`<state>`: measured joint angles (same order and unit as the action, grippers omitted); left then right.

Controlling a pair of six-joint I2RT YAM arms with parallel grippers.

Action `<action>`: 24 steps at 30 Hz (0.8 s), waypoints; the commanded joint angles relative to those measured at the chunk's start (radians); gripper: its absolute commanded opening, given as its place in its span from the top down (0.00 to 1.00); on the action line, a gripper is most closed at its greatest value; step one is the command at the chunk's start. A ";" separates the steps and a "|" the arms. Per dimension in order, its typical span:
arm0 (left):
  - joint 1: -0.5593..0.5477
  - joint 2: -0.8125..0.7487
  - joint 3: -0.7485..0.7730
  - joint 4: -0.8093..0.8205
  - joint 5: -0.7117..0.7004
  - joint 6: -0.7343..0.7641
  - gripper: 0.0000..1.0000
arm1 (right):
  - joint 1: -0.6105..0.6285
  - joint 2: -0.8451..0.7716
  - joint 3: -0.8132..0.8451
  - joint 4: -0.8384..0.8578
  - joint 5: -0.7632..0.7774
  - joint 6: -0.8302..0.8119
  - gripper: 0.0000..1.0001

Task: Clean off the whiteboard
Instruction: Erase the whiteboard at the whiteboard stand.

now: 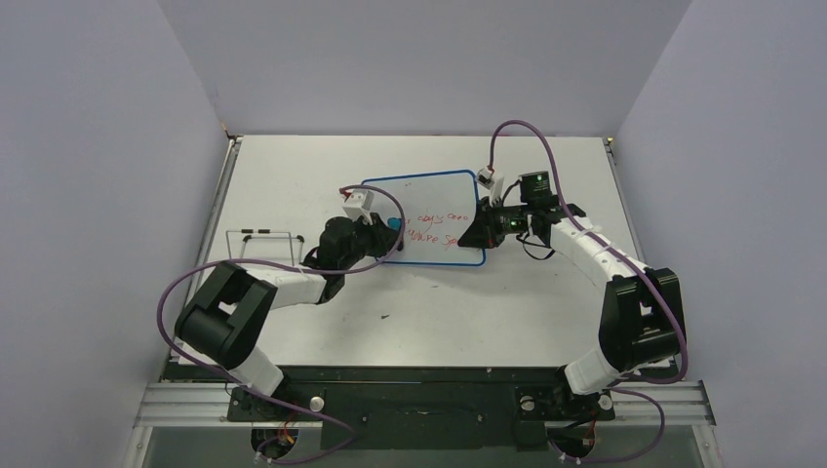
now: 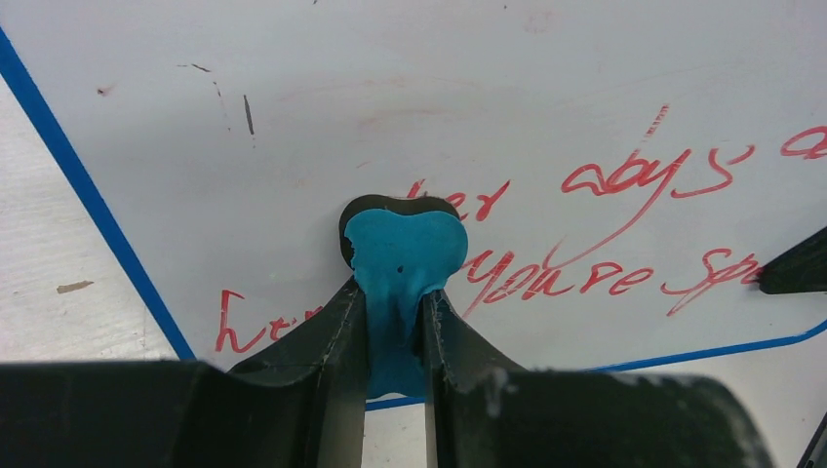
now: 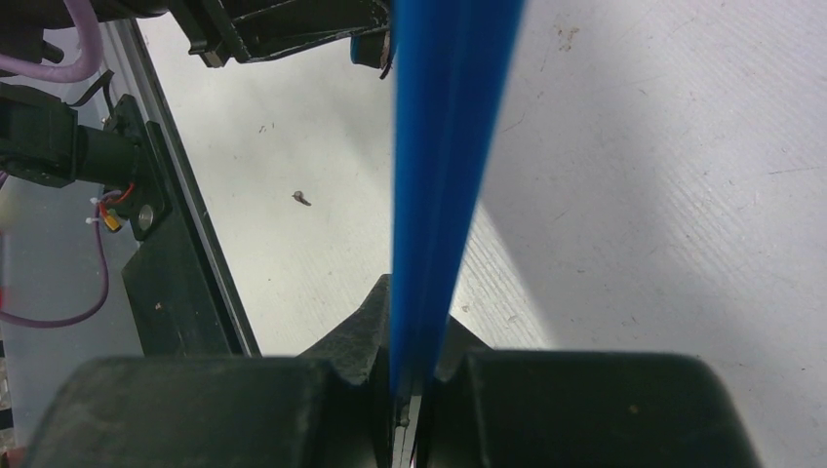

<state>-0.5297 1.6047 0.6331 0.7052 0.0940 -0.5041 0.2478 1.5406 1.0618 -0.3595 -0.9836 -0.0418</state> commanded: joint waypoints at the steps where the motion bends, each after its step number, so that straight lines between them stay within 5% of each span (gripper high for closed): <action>1: 0.008 -0.004 0.001 0.050 0.025 -0.008 1.00 | 0.025 -0.032 0.000 0.007 -0.048 -0.052 1.00; 8: 0.059 -0.002 0.019 -0.030 -0.052 -0.082 1.00 | 0.025 -0.034 0.000 0.007 -0.046 -0.052 1.00; 17: -0.042 0.012 0.037 0.022 0.029 -0.027 1.00 | 0.026 -0.033 0.000 0.007 -0.047 -0.052 1.00; 24: 0.046 -0.015 0.038 -0.050 -0.039 -0.071 1.00 | 0.026 -0.035 0.000 0.007 -0.050 -0.052 1.00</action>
<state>-0.5354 1.6039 0.6353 0.6918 0.0860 -0.5507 0.2493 1.5406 1.0618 -0.3534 -0.9810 -0.0441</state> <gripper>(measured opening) 0.170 0.019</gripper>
